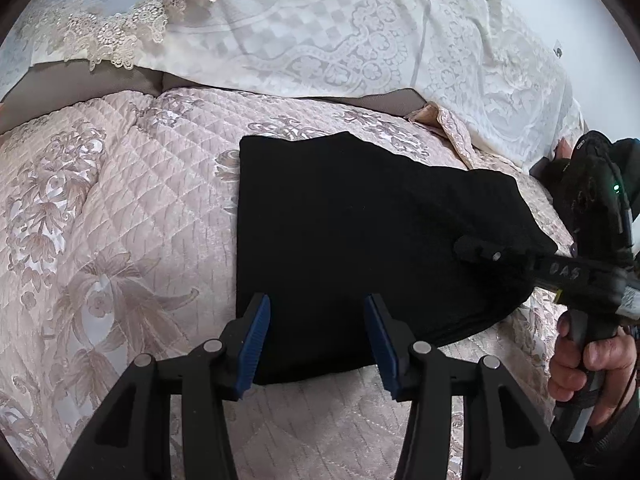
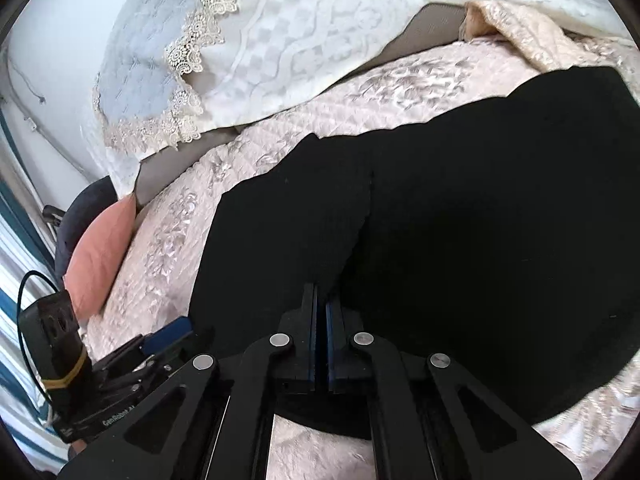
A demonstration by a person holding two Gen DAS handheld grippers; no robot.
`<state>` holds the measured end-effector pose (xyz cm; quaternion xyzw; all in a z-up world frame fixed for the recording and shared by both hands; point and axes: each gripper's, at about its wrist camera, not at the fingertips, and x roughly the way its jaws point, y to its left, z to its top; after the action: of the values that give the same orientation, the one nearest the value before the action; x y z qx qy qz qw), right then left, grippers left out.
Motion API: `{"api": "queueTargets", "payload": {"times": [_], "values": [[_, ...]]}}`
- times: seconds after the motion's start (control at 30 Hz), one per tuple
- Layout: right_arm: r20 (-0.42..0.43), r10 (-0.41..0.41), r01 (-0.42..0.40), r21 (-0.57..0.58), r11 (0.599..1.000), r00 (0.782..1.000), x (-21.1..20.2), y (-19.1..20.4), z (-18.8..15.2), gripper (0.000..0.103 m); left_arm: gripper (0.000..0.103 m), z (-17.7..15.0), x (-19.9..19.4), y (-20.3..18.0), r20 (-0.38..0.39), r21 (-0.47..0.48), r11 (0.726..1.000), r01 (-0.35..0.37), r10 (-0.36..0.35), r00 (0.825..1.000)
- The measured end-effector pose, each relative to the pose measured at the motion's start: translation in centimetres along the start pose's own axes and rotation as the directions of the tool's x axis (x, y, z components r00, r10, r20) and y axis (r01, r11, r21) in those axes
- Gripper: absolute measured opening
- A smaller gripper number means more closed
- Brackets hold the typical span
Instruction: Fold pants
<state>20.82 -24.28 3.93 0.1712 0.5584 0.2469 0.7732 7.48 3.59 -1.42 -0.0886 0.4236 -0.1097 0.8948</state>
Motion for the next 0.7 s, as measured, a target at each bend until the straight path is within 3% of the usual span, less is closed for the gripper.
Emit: {"api": "queueTargets", "payload": {"times": [0.2, 0.33, 0.43, 0.7], "values": [[-0.008, -0.023, 0.023, 0.011, 1.000, 1.000, 0.4, -0.6, -0.5, 0.003, 0.052, 0.2, -0.7, -0.2, -0.003, -0.008, 1.000, -0.003, 0.003, 1.000], [0.023, -0.117, 0.119, -0.084, 0.989, 0.993, -1.0, 1.0, -0.5, 0.004, 0.052, 0.4, -1.0, 0.3, 0.000, -0.035, 0.999, -0.017, 0.017, 1.000], [0.057, -0.135, 0.140, -0.102, 0.985, 0.989, -2.2, 1.3, -0.8, 0.004, 0.052, 0.4, -0.9, 0.4, 0.000, -0.059, 0.998, -0.008, 0.008, 1.000], [0.018, -0.197, 0.198, -0.142, 0.970, 0.980, -1.3, 0.4, -2.3, 0.004, 0.057, -0.2, 0.2, -1.6, -0.020, 0.028, 0.997, -0.072, 0.072, 0.997]]}}
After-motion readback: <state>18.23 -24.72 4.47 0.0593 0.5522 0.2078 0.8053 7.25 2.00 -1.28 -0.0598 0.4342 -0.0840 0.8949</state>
